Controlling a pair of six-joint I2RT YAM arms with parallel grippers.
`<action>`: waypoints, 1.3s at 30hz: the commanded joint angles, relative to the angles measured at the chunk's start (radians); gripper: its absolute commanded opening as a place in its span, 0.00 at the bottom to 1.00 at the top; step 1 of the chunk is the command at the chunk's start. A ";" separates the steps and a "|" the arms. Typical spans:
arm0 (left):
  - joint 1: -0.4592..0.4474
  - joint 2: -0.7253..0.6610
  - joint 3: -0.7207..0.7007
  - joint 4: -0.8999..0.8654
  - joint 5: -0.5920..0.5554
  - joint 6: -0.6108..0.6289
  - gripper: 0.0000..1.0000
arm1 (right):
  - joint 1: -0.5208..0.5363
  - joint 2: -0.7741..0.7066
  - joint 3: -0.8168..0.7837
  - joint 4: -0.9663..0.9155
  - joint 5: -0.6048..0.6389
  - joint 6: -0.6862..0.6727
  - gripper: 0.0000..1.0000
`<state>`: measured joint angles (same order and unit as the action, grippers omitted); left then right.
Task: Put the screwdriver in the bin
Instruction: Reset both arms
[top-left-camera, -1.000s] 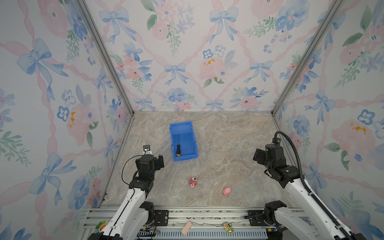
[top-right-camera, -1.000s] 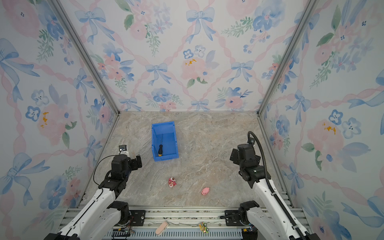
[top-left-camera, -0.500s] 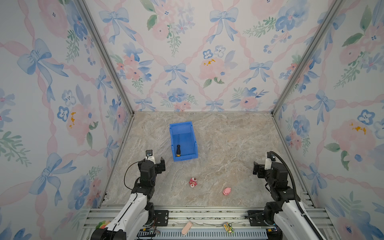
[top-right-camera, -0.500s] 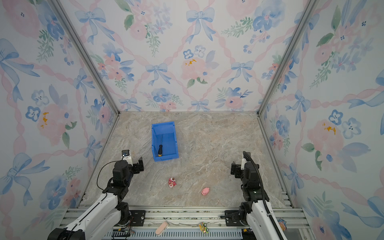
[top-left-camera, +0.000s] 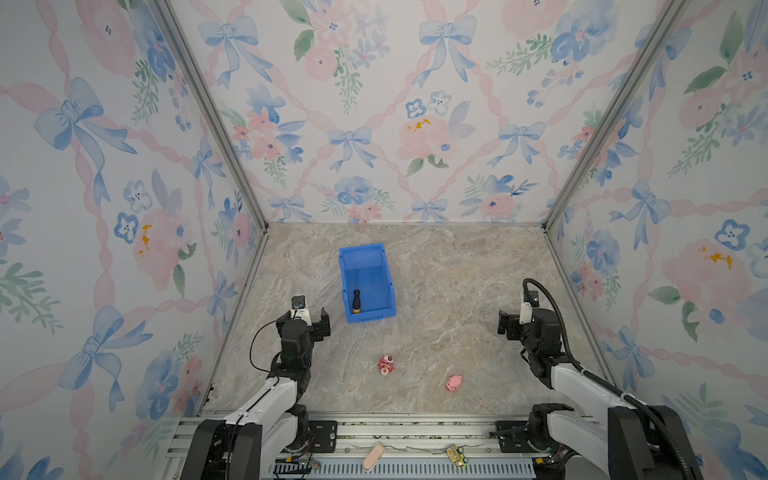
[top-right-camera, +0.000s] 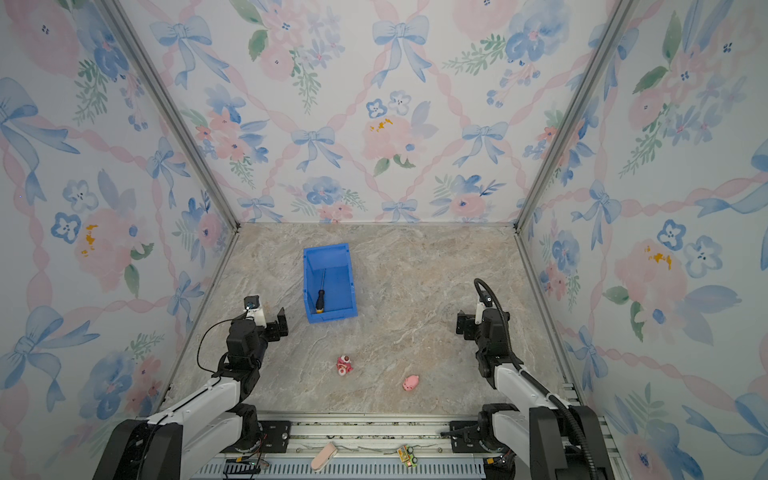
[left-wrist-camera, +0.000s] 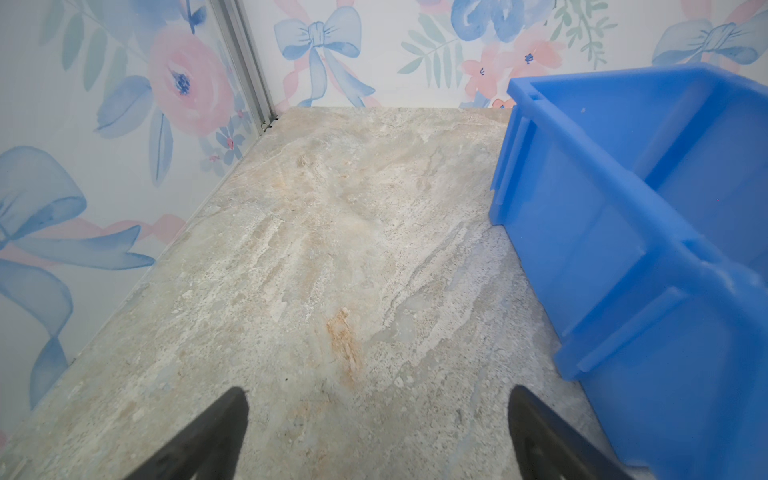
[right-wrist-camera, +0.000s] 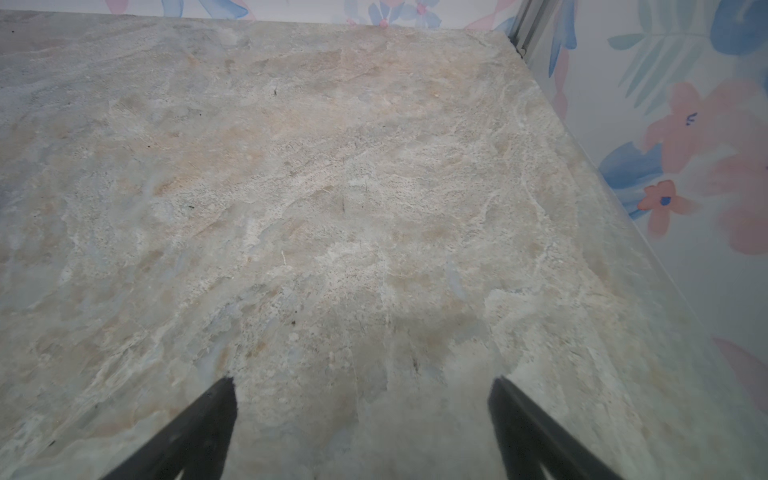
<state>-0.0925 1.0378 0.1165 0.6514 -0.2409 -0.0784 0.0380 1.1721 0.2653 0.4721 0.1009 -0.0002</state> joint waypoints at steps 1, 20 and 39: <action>0.018 0.082 0.027 0.160 0.049 0.031 0.98 | -0.011 0.113 0.070 0.245 -0.051 0.017 0.97; 0.038 0.512 0.121 0.537 0.146 0.078 0.98 | -0.014 0.376 0.130 0.428 -0.063 0.007 0.97; 0.059 0.527 0.135 0.536 0.160 0.059 0.98 | 0.010 0.376 0.132 0.424 -0.012 -0.004 0.97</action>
<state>-0.0547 1.5600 0.2352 1.1744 -0.1093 -0.0109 0.0406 1.5505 0.3779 0.8726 0.0757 -0.0013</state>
